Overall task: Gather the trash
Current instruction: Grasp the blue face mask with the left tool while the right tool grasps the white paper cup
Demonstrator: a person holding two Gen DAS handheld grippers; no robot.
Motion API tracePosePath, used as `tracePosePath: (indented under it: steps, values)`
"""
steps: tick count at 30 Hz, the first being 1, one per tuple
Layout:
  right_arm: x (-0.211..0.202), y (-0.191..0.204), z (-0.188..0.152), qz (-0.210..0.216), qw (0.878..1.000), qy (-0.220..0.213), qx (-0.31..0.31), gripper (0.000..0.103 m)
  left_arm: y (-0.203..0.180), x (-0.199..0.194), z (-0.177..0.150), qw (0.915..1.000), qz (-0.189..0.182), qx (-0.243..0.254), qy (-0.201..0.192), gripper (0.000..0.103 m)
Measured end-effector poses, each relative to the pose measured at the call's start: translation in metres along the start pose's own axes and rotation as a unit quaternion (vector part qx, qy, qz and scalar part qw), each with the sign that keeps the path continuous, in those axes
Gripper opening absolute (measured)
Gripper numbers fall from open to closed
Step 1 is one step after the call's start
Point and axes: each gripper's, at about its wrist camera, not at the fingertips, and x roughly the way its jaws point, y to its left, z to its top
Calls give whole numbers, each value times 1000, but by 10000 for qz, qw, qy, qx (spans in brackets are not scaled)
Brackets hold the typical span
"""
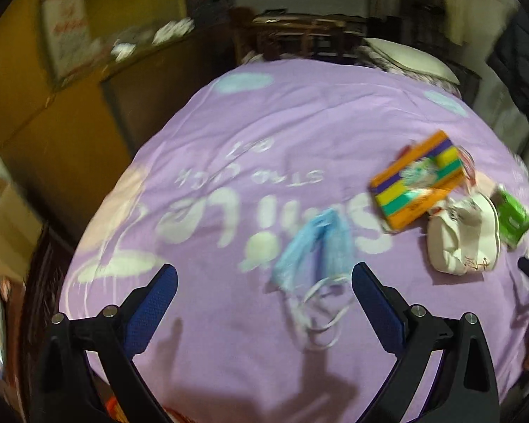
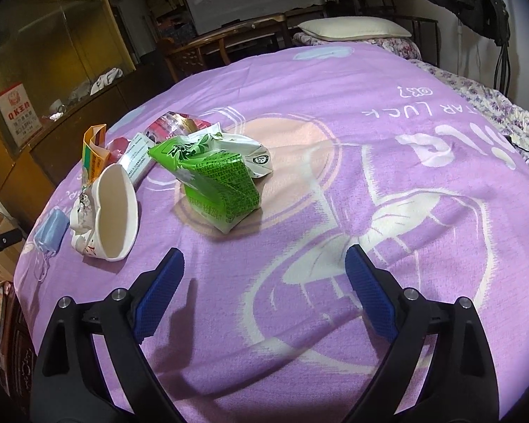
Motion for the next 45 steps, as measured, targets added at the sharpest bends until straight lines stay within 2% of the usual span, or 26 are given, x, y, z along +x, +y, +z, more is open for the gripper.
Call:
tracePosePath:
  steps: [4,8,12,14,16,18,21,26,29,33,41,45]
  values:
    - [0,1,0,-2,10000,0,-5,90,-31,18,6,9993,98,364,-78,97]
    - [0,1,-1,51,10000,24,-21,92,-37,48,7,9987,257,448,52,97]
    - [0,3,-1,78,10000,37,-30,93,-33,69,5,9990,170,361,204,93]
    - [-1,3,-1,82,10000,31,-26,93,-29,73,3,9993,-49,254,270,68]
    - [-2,3,-1,72,10000,9,-29,93,-24,72,2,9989,-353,151,281,50]
    - [-6,9,-2,-22,9999,-92,-95,93,-20,63,1,9989,-411,151,138,43]
    - [-14,26,-4,119,9994,-261,-197,93,-15,46,0,9990,-412,175,-84,42]
    - [-10,82,-4,716,9947,-74,-737,93,-7,29,-1,9985,-485,100,-223,43]
    - [-1,115,0,806,9909,-70,-1073,93,-3,24,-3,9983,-528,45,-247,43]
    - [14,141,6,933,9889,181,-1139,93,3,23,-7,9981,-556,-19,-256,43]
    - [48,167,13,683,9910,605,-978,96,20,34,-14,9978,-621,-199,-119,43]
    - [65,175,16,324,9921,727,-974,96,25,37,-17,9979,-613,-197,-93,42]
